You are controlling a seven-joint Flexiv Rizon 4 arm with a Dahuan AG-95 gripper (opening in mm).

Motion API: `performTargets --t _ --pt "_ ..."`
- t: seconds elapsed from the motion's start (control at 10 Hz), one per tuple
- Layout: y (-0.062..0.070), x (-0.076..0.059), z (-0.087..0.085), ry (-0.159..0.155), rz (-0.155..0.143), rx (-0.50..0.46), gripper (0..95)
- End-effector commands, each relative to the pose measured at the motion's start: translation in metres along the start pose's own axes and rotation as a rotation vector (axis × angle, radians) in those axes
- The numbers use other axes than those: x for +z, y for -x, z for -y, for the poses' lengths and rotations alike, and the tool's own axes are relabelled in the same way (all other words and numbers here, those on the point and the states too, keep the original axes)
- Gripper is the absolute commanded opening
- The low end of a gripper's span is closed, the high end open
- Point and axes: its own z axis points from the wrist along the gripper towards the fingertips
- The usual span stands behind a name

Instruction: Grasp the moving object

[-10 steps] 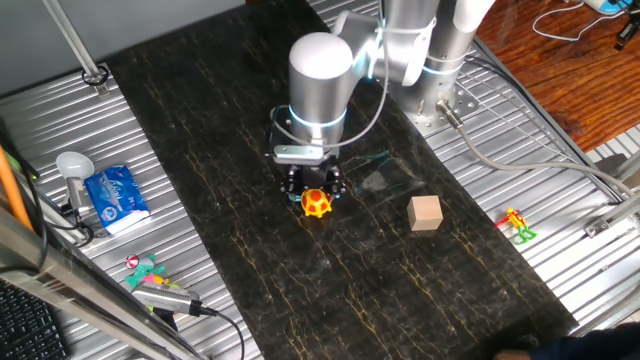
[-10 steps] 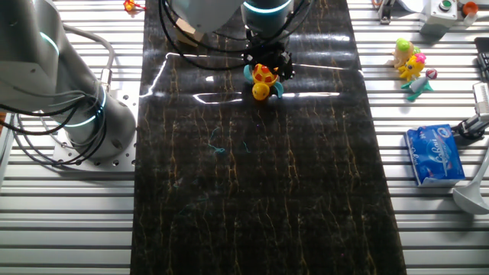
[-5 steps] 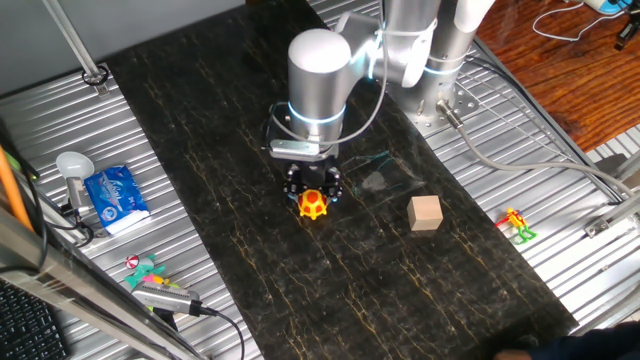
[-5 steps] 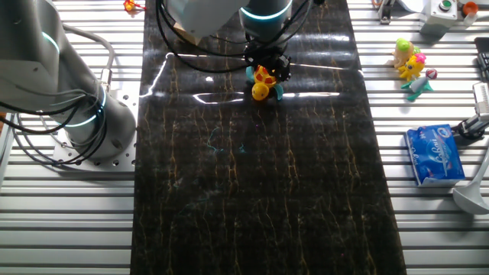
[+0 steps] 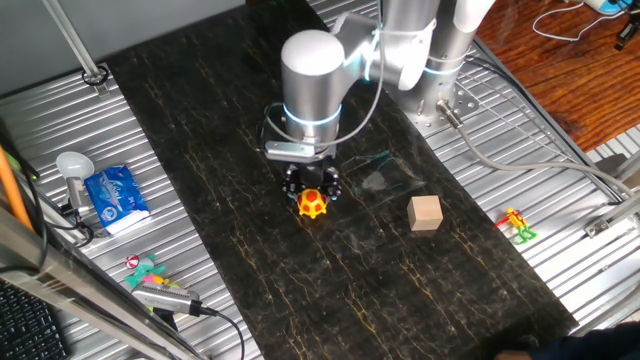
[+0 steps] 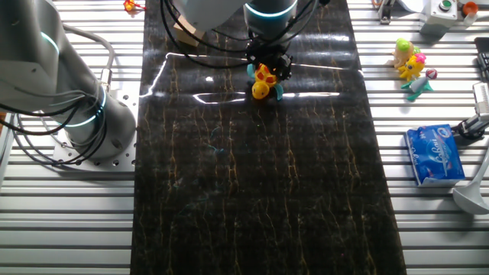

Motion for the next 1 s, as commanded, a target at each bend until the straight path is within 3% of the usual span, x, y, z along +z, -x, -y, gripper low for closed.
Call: performTargets --t 0.1,0.2,0.3,0.4,0.8,1.0 --pt "0.001 -0.026 0.006 0.030 -0.028 0.002 0.0" --pt "0.002 -0.037 0.008 0.034 -0.044 0.017 0.0" --pt "0.005 -0.057 0.011 0.032 -0.089 0.057 0.0" --pt "0.006 -0.074 0.012 0.038 -0.115 0.091 0.0" --pt "0.011 -0.112 0.009 0.031 -0.144 0.163 0.0" --pt "0.012 -0.122 0.007 0.014 -0.166 0.180 0.0"
